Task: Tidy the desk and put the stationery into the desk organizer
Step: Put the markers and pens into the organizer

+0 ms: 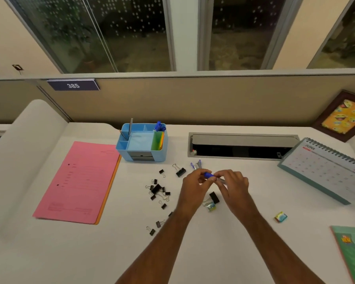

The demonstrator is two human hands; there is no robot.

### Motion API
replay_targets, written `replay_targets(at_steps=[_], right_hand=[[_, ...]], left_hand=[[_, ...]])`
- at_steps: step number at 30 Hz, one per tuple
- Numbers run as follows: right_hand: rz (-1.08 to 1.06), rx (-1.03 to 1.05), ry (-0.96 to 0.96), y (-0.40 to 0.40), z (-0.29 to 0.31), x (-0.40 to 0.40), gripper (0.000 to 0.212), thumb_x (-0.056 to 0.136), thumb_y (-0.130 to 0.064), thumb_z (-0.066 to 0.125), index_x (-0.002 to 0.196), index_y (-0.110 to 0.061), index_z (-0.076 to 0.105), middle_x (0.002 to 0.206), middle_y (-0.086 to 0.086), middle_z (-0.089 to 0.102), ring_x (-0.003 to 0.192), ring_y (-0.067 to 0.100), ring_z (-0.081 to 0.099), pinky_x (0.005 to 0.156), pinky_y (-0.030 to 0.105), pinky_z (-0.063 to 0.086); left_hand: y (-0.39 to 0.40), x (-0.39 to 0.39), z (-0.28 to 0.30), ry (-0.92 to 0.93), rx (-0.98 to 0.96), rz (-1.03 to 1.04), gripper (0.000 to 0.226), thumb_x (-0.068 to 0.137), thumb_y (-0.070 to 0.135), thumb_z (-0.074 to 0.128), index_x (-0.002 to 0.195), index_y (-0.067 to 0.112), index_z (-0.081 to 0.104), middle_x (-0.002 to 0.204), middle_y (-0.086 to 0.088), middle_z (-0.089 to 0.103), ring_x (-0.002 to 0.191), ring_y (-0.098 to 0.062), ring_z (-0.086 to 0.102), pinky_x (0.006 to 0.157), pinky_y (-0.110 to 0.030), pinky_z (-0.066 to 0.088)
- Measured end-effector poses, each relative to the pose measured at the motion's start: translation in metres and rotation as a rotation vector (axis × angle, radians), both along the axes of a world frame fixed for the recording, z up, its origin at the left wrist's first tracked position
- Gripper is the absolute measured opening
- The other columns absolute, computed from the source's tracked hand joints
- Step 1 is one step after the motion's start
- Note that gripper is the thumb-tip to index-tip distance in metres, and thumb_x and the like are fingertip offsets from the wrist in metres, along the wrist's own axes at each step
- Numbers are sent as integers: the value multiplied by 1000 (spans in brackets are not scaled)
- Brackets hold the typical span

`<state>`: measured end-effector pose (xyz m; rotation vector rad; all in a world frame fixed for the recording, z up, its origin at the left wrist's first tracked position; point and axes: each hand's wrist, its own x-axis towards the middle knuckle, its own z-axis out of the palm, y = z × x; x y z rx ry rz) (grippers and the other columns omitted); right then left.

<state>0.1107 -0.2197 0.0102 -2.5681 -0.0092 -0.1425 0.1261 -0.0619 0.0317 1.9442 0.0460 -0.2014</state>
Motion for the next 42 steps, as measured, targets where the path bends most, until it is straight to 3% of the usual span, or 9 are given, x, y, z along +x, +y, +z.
replay_targets(at_steps=[6, 10, 13, 16, 19, 22, 29, 36, 42], right_hand=[[-15, 50, -76, -15, -23, 4, 23, 95, -25, 69, 116, -22, 59, 117, -5, 61, 102, 19, 58, 88, 37, 43], [-112, 5, 4, -38, -48, -5, 29, 96, -31, 64, 120, -19, 54, 119, -1, 59, 106, 23, 57, 91, 41, 48], [-206, -91, 98, -52, -65, -14, 44, 98, -38, 59, 131, -12, 49, 128, 9, 57, 117, 30, 54, 99, 47, 47], [-228, -137, 172, -61, -79, -22, 60, 100, -46, 47, 145, -7, 42, 147, 15, 50, 136, 33, 47, 112, 50, 40], [-184, -144, 223, -65, -88, -25, 70, 103, -50, 38, 159, -10, 25, 165, 12, 29, 153, 30, 27, 124, 45, 21], [-167, -142, 241, -64, -95, -26, 78, 103, -55, 34, 162, -10, 12, 170, 9, 15, 157, 25, 12, 128, 42, 9], [-157, -138, 219, -65, -109, -28, 83, 101, -55, 34, 163, -9, 4, 171, 8, 9, 158, 22, 3, 128, 43, 4], [-165, -129, 209, -65, -114, -27, 84, 99, -54, 37, 162, -8, 6, 170, 9, 12, 158, 23, 4, 128, 42, 2], [-165, -137, 216, -66, -116, -26, 85, 99, -54, 39, 163, -9, 3, 170, 9, 11, 158, 22, 4, 128, 39, 0]], left_hand=[[65, 39, 38, -116, 51, 74, 27, 94, 24, 74, 120, 20, 70, 107, 8, 72, 91, -1, 65, 74, -12, 54], [122, 77, 61, -234, 164, 167, 26, 96, 24, 71, 121, 22, 69, 107, 11, 70, 93, 4, 65, 76, -14, 56], [159, 109, 76, -346, 277, 233, 27, 98, 21, 69, 125, 22, 68, 108, 8, 71, 92, -2, 67, 78, -13, 53], [183, 140, 87, -427, 412, 250, 33, 100, 18, 65, 132, 18, 65, 113, 2, 71, 98, -12, 67, 89, -27, 56], [192, 165, 91, -463, 523, 224, 34, 103, 15, 57, 137, 16, 61, 120, -3, 69, 106, -14, 64, 96, -31, 55], [192, 185, 89, -475, 602, 168, 35, 104, 14, 51, 138, 14, 61, 129, -7, 67, 113, -17, 63, 102, -33, 52], [181, 218, 64, -489, 872, -45, 36, 104, 13, 51, 138, 14, 62, 126, -11, 71, 111, -27, 65, 100, -41, 51], [170, 223, 37, -519, 1147, -164, 39, 103, 16, 57, 141, 19, 60, 109, -14, 74, 92, -33, 65, 79, -44, 55], [160, 220, 18, -409, 1077, -143, 48, 103, 19, 57, 150, 17, 48, 139, -14, 63, 125, -35, 56, 104, -48, 48]])
